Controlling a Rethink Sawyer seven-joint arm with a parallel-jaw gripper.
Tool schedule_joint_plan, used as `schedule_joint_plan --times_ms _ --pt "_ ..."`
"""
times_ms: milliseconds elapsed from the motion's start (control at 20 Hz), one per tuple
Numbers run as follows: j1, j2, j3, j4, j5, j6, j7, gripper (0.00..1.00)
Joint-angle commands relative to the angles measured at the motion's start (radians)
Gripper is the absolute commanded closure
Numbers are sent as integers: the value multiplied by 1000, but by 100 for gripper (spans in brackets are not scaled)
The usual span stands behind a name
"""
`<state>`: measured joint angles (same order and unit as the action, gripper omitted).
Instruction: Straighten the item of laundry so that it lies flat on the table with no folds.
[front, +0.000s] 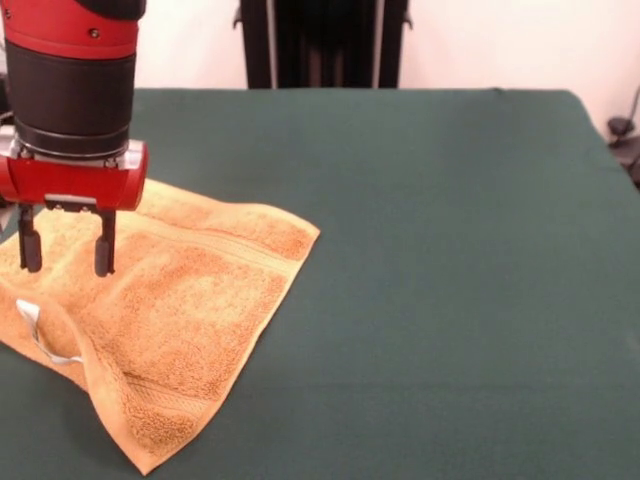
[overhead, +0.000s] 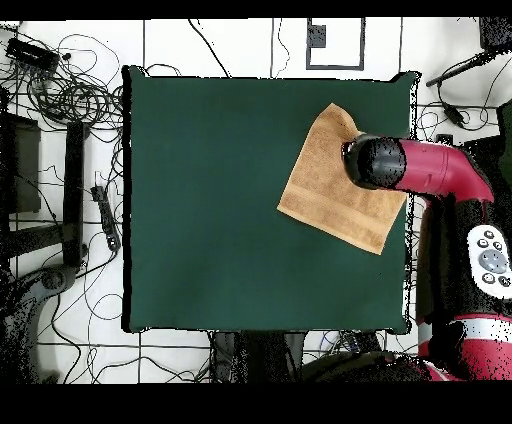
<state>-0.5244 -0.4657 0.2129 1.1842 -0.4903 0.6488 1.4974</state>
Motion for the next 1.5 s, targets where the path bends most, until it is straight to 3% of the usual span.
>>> schedule_joint_plan --times_ms 50,1000,1500 --pt "79 47 -48 153 56 -90 326 0" --pt "45 192 -31 138 116 -230 249 0" --pt "58 189 -56 176 115 -286 244 0"
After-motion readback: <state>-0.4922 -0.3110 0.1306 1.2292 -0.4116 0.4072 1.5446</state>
